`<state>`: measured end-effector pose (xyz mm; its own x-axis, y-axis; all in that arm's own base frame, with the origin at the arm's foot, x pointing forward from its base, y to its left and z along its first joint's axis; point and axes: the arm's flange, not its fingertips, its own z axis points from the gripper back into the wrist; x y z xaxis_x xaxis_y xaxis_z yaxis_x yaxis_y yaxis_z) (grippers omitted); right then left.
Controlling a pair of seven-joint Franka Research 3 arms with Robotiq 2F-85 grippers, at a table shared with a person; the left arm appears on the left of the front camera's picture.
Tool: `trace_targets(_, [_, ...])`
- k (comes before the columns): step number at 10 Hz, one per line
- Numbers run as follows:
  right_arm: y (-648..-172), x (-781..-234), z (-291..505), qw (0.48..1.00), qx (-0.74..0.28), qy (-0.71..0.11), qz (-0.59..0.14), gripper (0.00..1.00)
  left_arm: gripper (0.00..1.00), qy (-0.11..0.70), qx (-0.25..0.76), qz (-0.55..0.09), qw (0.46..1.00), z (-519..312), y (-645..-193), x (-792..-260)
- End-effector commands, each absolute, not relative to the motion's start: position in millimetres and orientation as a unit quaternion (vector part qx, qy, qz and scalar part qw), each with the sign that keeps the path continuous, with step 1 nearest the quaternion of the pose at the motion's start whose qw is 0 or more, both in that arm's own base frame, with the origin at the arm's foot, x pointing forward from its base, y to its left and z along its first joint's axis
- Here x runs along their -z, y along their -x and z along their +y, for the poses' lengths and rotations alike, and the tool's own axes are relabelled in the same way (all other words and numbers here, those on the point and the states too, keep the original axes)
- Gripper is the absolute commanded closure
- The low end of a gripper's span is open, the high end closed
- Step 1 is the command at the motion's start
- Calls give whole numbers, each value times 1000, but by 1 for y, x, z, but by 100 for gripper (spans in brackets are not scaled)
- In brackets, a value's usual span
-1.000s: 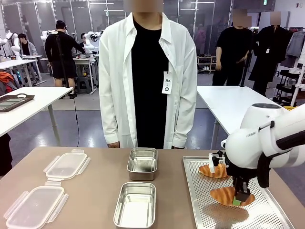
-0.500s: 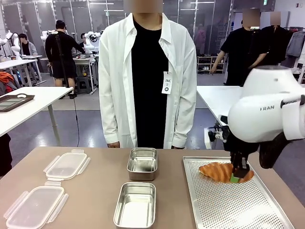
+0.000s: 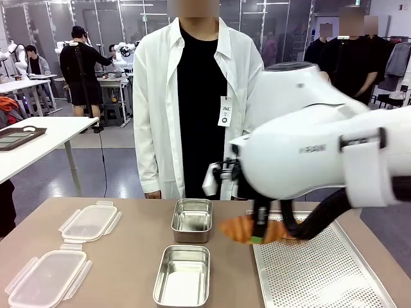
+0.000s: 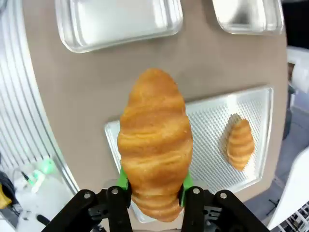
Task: Place the bread into the airtight container.
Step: Pick up a Butter Roll and place it into an empty Airtight Container.
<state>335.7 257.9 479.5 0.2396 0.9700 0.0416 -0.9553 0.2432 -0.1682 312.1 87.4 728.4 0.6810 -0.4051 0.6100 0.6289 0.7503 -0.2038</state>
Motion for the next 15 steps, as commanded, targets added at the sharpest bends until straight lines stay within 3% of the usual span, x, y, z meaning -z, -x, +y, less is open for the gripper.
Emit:
trace_targets(1, [-336, -472, 309, 797, -597, 67, -61, 56, 0, 205, 299, -277, 890, 87, -311, -729])
trace_targets(5, [-320, -453, 376, 801, -588, 74, -86, 56, 0, 205, 299, -277, 890, 87, -311, -729])
trace_targets(12, [-317, -453, 376, 797, -596, 58, -79, 55, 0, 205, 299, -277, 890, 87, -311, -729])
trace_targets(13, [-322, -452, 370, 822, -564, -1, -83, 55, 0, 205, 299, -277, 890, 87, -311, -729])
trace_targets(15, [-320, -443, 373, 880, -465, -14, -92, 55, 0, 205, 299, -277, 890, 87, -311, -729])
